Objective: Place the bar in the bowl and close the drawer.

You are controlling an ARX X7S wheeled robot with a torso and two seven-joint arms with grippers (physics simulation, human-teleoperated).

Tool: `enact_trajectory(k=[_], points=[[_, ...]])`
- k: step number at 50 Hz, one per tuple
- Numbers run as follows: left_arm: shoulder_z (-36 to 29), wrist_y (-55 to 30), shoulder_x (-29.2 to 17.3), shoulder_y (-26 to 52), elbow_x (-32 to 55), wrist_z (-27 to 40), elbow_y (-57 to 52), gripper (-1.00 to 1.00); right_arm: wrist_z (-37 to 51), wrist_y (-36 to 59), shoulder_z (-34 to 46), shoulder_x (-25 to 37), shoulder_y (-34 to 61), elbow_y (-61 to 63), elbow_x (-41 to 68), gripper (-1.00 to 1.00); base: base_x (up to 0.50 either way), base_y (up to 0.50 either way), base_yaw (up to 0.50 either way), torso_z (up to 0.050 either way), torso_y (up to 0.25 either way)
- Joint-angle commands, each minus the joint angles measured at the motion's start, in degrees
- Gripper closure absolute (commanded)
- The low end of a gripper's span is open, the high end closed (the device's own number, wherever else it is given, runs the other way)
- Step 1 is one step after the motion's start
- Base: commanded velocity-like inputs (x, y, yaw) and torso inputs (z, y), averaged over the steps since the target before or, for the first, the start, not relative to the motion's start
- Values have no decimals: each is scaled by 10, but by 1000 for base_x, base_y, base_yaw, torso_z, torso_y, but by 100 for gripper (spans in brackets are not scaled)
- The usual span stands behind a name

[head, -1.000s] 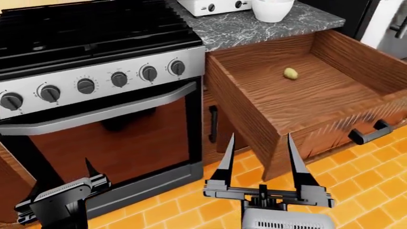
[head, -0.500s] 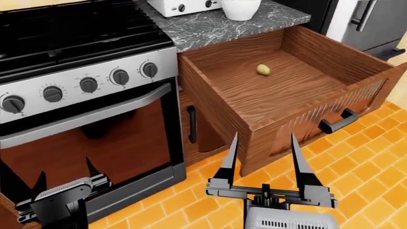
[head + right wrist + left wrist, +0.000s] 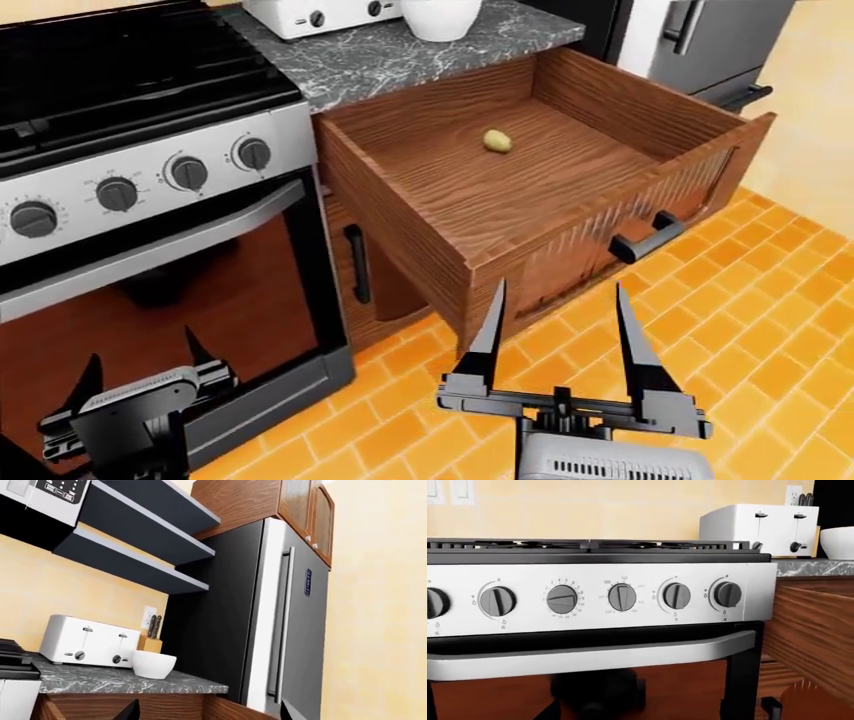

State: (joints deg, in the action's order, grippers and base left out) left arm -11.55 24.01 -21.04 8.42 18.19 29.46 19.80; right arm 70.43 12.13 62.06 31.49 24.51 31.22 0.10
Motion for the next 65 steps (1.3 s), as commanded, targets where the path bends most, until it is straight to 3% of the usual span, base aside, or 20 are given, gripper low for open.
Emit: enact_trajectory(k=[1,65], points=[[-1,-1,-1,1,0,0,0,-100,0,-2,-3,0,-3,-2,0,-100,0,0,-328,0,0],[-11,-6,-8,-2,-2,0,-18,-100,-6,-6,-15,-6,-16,-7,-7,-100,0,0,-327,0,0]])
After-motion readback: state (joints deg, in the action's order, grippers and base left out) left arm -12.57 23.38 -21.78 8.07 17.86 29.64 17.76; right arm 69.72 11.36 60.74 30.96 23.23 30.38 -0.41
